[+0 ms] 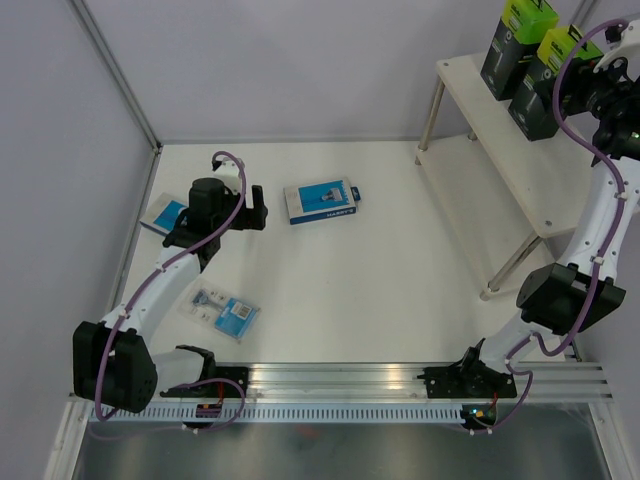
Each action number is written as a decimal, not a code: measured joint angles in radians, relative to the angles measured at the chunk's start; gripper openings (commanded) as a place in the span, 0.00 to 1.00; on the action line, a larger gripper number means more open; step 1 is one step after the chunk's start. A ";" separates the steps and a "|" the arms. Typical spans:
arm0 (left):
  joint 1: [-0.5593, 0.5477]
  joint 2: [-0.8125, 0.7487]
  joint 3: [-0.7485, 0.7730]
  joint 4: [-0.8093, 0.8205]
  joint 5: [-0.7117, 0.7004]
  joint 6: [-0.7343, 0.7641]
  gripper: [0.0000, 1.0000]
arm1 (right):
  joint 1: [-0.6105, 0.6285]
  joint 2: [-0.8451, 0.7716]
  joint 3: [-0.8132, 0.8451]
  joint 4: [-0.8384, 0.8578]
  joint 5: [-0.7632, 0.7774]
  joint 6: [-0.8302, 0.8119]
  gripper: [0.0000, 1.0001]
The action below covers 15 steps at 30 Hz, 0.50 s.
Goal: Place and organize the shaving razors onto the shelf
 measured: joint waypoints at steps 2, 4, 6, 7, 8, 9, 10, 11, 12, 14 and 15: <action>0.000 0.000 0.000 0.000 0.000 0.000 0.95 | 0.002 0.000 -0.013 0.002 0.000 -0.002 0.67; 0.000 0.000 0.000 0.000 0.000 0.000 0.95 | 0.002 0.000 -0.021 0.002 0.000 -0.006 0.65; 0.000 0.000 0.000 0.000 0.000 0.000 0.95 | 0.002 0.000 -0.021 0.003 0.000 -0.008 0.62; 0.000 0.000 0.000 0.000 0.000 0.001 0.95 | 0.002 0.000 -0.021 0.003 0.000 -0.009 0.60; 0.000 0.000 0.000 0.000 0.000 0.001 0.95 | 0.002 0.001 -0.021 0.003 -0.002 -0.008 0.60; 0.000 0.000 0.000 0.000 0.000 0.001 0.95 | 0.002 0.002 -0.021 0.004 -0.003 -0.008 0.59; 0.000 0.000 0.000 0.000 0.000 0.001 0.95 | 0.002 0.002 -0.021 0.006 -0.006 -0.008 0.59; 0.000 0.000 0.000 0.000 0.000 0.001 0.95 | 0.002 0.003 -0.021 0.007 -0.007 -0.008 0.58; 0.000 0.000 0.000 0.000 0.000 0.001 0.95 | 0.002 0.003 -0.021 0.008 -0.009 -0.008 0.58; 0.000 0.003 0.000 0.000 0.000 0.001 0.95 | 0.005 0.005 -0.021 0.010 -0.010 -0.008 0.58; 0.000 0.005 0.000 0.000 0.000 0.002 0.95 | 0.008 0.006 -0.021 0.013 -0.010 -0.008 0.59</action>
